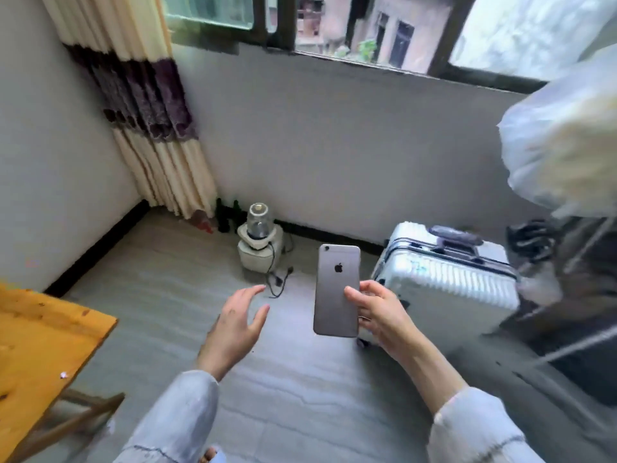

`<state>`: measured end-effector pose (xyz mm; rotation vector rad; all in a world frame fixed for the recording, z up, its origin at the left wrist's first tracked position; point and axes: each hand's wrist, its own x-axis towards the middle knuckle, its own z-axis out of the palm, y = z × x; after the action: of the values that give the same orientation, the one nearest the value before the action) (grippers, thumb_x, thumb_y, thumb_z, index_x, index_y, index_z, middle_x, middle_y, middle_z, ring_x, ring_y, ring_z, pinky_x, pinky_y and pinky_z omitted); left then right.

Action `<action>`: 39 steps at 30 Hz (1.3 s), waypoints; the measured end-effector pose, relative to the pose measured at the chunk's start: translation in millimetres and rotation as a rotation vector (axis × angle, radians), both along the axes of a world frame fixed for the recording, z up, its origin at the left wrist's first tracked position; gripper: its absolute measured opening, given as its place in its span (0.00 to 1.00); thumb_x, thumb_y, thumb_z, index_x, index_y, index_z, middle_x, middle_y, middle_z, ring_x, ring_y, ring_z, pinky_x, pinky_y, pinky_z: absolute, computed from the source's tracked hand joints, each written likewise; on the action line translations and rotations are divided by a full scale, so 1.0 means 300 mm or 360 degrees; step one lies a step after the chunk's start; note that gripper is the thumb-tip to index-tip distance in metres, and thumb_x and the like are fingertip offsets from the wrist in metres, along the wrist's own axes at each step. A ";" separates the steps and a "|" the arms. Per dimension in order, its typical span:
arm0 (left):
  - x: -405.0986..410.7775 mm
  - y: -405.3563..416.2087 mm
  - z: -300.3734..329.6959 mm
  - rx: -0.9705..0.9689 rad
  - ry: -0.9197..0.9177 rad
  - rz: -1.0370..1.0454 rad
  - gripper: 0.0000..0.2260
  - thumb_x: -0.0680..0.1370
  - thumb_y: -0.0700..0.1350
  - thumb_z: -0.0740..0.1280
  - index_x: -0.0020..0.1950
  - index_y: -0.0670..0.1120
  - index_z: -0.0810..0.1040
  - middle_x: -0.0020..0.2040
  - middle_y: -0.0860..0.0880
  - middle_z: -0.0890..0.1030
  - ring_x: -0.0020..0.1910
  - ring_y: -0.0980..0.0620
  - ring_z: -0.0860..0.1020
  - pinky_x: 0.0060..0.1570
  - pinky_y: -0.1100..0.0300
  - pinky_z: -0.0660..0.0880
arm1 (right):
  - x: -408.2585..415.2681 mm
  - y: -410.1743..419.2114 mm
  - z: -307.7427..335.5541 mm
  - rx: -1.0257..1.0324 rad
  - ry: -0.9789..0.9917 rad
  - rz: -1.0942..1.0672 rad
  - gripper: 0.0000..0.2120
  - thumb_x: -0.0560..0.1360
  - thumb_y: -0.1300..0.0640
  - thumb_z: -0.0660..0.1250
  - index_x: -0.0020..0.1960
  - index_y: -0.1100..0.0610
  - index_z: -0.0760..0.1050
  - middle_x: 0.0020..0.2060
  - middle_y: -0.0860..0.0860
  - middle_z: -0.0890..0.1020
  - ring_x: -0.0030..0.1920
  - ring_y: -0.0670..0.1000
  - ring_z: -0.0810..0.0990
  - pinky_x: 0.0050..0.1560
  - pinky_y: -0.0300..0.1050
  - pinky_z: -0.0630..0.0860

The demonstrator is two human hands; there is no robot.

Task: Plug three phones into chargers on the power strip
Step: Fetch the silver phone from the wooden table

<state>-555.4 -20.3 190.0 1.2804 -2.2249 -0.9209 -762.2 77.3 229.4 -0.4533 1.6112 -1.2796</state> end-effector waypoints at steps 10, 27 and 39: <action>-0.998 0.553 0.188 -0.0149 0.0116 -0.1079 0.15 0.76 0.41 0.64 0.63 0.42 0.73 0.60 0.43 0.77 0.55 0.43 0.78 0.61 0.55 0.70 | -0.655 0.965 0.111 -0.0136 0.0057 -0.1147 0.06 0.75 0.60 0.64 0.51 0.60 0.72 0.44 0.54 0.80 0.41 0.51 0.79 0.42 0.46 0.74; -2.328 1.707 0.158 -0.0110 0.0076 -0.2393 0.15 0.77 0.42 0.63 0.64 0.43 0.72 0.59 0.44 0.78 0.57 0.45 0.76 0.53 0.61 0.68 | -1.301 2.152 0.082 -0.0165 0.0088 -0.2460 0.05 0.73 0.63 0.66 0.40 0.57 0.70 0.36 0.53 0.76 0.35 0.50 0.75 0.33 0.40 0.70; -2.797 2.630 0.077 -0.0155 -0.0020 -0.2908 0.14 0.77 0.42 0.63 0.63 0.44 0.73 0.61 0.45 0.79 0.58 0.45 0.78 0.57 0.60 0.70 | -1.585 2.965 0.002 -0.0198 0.0062 -0.2957 0.08 0.72 0.63 0.67 0.37 0.56 0.72 0.34 0.53 0.80 0.28 0.45 0.79 0.26 0.33 0.72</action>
<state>-1394.4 768.8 213.0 -1.2220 -2.9511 -1.1187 -1237.8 966.9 229.9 1.3392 1.8313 -2.5855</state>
